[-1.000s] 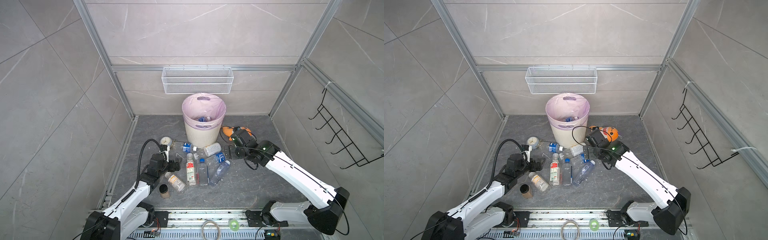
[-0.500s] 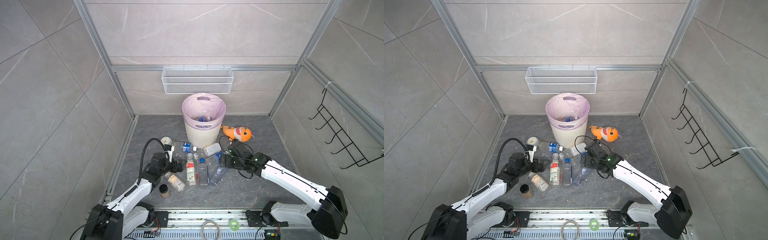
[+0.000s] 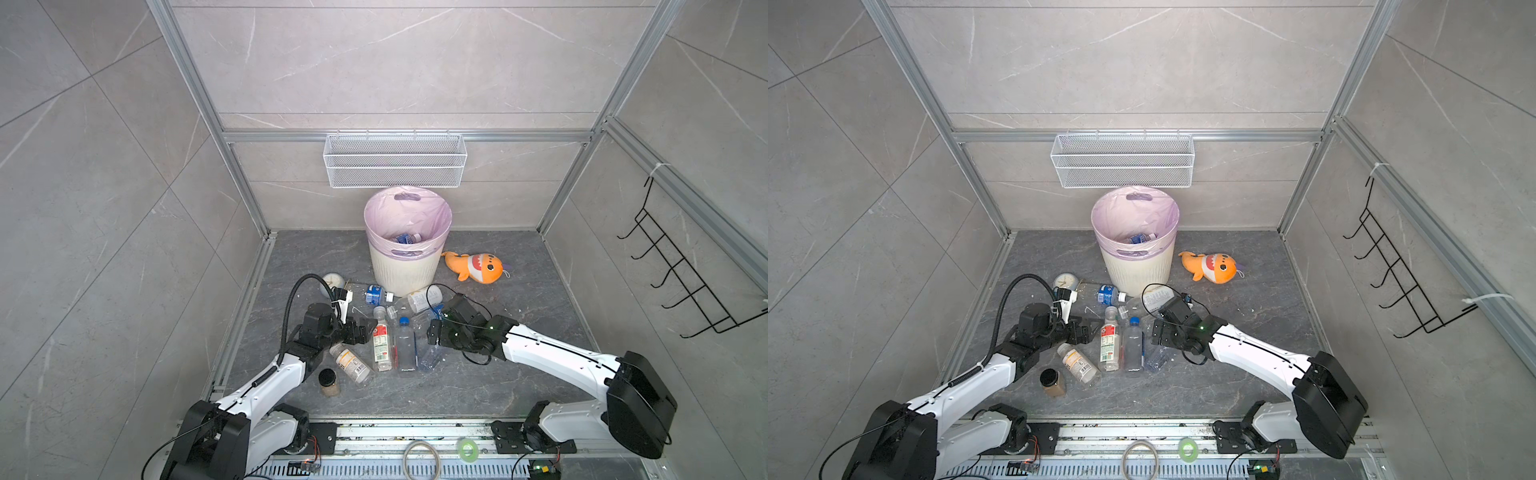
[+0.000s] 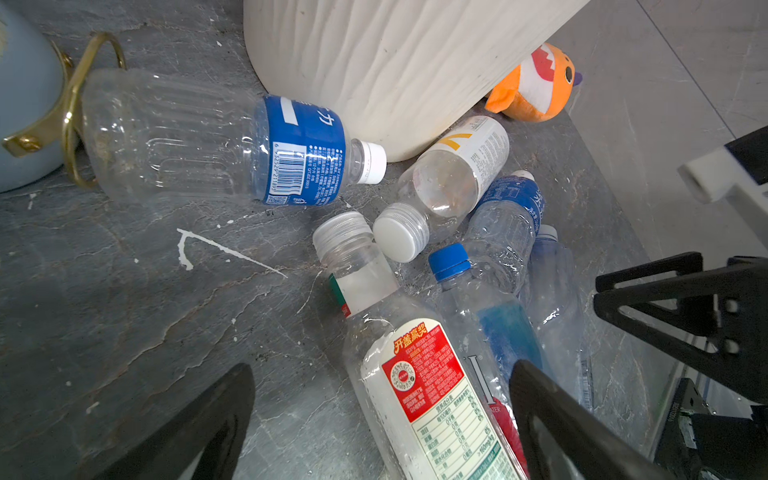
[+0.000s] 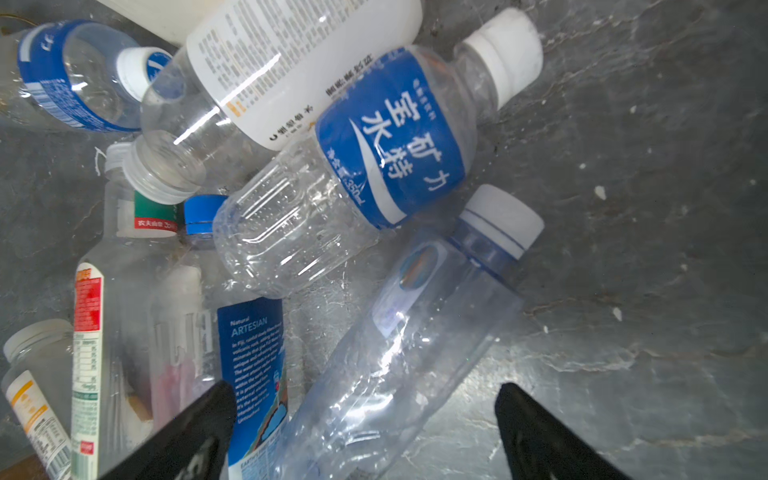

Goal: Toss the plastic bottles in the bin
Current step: 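Return the right gripper down to the clear bottle with white cap, then close the right gripper around the clear white-capped bottle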

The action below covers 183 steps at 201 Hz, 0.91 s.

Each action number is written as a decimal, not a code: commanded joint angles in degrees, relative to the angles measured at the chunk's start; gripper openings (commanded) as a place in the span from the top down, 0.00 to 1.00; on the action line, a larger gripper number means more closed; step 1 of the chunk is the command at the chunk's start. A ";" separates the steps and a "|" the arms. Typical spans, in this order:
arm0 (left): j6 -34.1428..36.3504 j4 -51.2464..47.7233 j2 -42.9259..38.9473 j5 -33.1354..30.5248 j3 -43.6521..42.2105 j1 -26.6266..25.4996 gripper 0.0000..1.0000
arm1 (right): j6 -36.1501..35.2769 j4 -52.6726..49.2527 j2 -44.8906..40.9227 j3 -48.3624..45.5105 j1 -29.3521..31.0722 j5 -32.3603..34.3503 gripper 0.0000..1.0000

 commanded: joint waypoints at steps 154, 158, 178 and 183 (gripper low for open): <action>1.34 3.39 1.86 1.24 1.92 -0.17 0.03 | 2.21 2.74 7.87 -1.85 0.82 2.52 0.15; 1.34 3.40 1.96 1.27 1.90 -0.19 0.03 | 2.16 2.67 7.91 -1.85 0.82 2.64 0.16; 1.34 3.39 1.99 1.24 1.85 -0.18 0.03 | 2.07 2.33 8.01 -2.11 0.82 2.94 0.19; 1.35 3.39 1.98 1.11 1.89 -0.14 0.03 | 2.11 2.32 8.01 -2.23 0.84 3.04 0.20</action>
